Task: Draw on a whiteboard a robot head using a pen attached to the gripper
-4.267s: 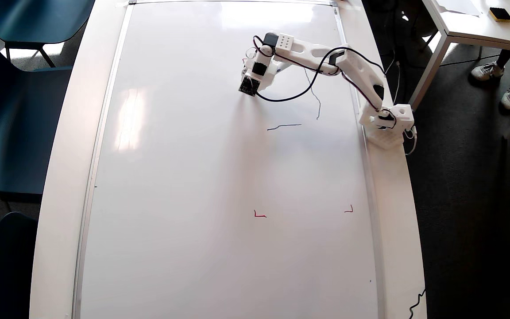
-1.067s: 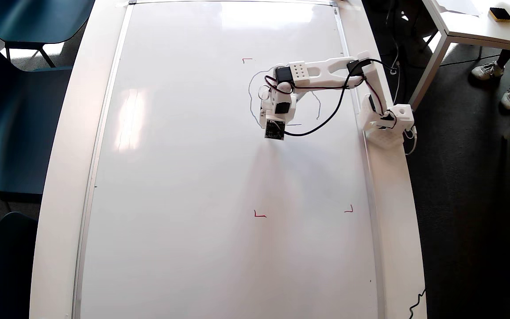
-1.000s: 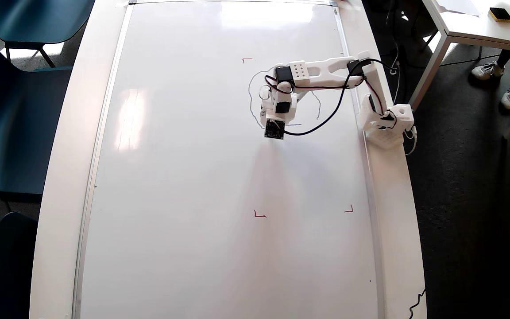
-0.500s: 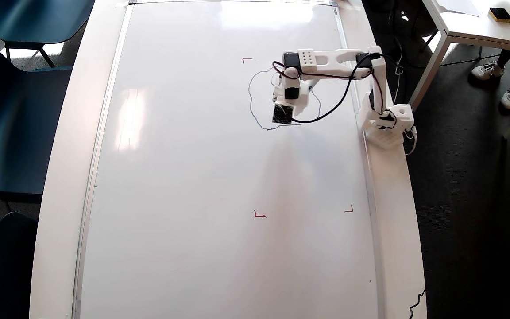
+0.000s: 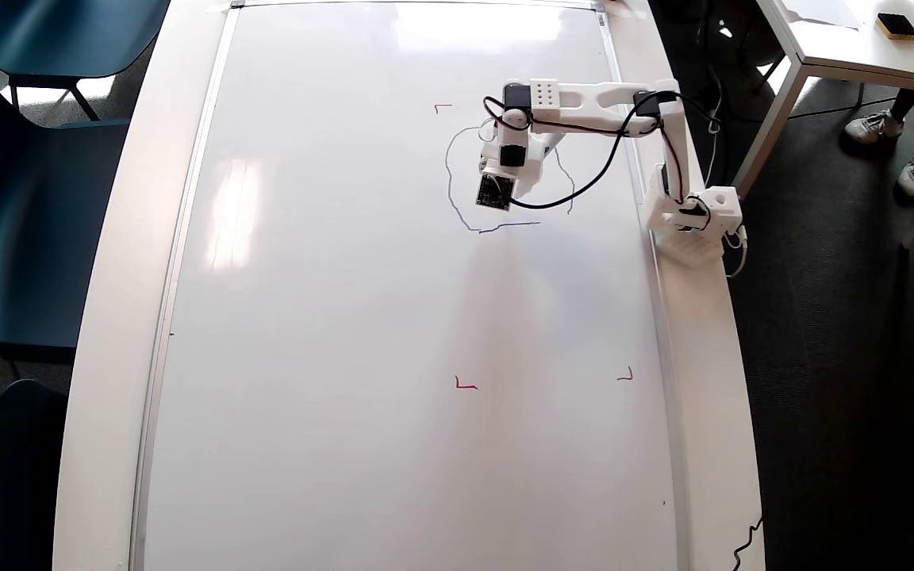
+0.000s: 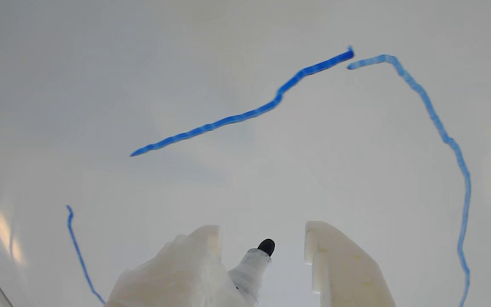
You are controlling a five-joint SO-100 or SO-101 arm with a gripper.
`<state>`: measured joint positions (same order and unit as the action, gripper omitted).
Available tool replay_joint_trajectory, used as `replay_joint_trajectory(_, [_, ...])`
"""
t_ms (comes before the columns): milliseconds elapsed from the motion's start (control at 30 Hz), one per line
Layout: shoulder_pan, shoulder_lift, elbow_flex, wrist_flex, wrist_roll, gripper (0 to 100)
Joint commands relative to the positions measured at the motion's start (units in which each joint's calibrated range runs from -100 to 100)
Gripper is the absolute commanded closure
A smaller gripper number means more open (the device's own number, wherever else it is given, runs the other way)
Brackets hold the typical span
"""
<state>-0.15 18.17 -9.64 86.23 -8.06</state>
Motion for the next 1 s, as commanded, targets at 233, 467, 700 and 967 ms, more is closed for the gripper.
replay_joint_trajectory(233, [-0.25,6.19,-8.74,-0.31,0.28,88])
replay_joint_trajectory(467, [-0.84,10.05,-12.19,-0.22,0.23,88])
replay_joint_trajectory(700, [-1.65,11.72,-13.37,0.04,0.23,88])
replay_joint_trajectory(967, [-1.58,11.72,-11.38,-0.13,0.23,88])
